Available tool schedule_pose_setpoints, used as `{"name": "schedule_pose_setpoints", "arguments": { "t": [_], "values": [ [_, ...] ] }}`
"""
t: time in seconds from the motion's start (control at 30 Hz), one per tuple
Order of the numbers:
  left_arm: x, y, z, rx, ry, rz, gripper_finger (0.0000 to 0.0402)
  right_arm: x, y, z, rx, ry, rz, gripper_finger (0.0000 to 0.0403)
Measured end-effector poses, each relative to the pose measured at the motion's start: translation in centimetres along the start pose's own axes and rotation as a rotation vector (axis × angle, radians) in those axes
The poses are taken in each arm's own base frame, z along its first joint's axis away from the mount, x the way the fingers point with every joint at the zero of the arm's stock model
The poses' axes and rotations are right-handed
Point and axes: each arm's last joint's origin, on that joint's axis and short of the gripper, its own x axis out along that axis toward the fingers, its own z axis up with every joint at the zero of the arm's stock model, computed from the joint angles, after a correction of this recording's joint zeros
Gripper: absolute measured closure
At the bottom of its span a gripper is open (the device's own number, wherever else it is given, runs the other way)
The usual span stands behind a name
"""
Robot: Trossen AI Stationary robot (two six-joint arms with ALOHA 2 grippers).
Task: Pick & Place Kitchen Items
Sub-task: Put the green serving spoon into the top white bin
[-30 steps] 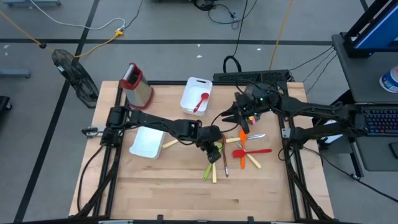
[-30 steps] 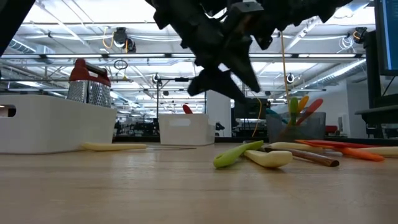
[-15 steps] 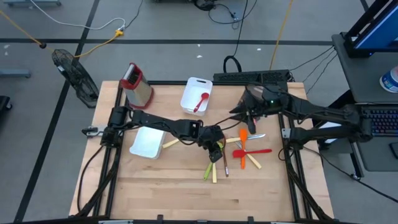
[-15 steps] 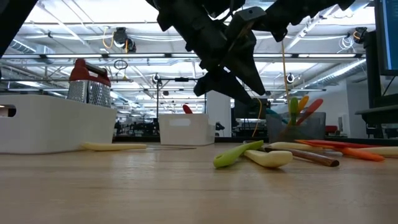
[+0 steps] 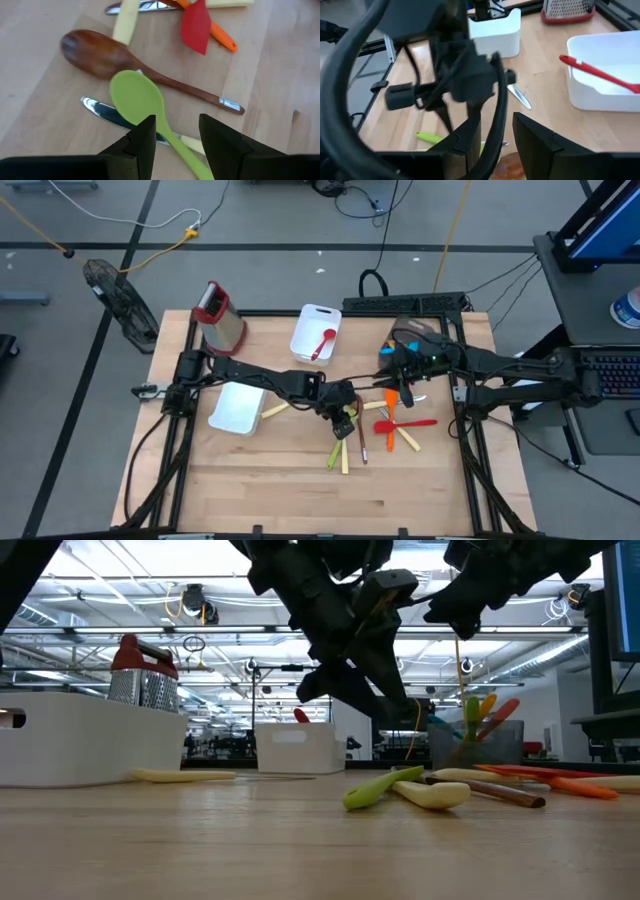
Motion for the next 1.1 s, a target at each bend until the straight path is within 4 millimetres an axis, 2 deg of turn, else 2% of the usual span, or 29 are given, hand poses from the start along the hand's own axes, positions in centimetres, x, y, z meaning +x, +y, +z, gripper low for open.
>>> {"name": "schedule_pose_setpoints", "arguments": {
  "t": [0.27,0.67,0.83,0.9,1.0,1.1],
  "values": [
    [-0.2,0.6,0.5,0.009,-0.002,-0.010,0.0250,-0.6,0.3,0.1,0.002,-0.019,-0.035,0.0292],
    [-0.5,1.7,1.0,-0.053,-0.008,0.009,0.0250,-0.7,0.1,-1.0,0.012,0.088,-0.075,0.0207],
    [-1.5,2.4,1.7,-0.069,-0.038,0.024,0.0250,-0.9,0.0,-1.7,0.030,0.150,-0.102,0.0182],
    [-2.3,2.4,2.0,-0.065,-0.054,0.023,0.0250,-1.2,0.1,-1.8,0.030,0.150,-0.104,0.0174],
    [-2.4,2.5,1.9,-0.072,-0.040,0.027,0.0250,-1.7,0.3,-1.7,0.040,0.139,-0.104,0.0165],
    [-2.5,1.6,1.1,-0.078,0.021,-0.022,0.0250,-2.2,0.4,-1.7,0.052,0.133,-0.108,0.0159]
  ]
}}
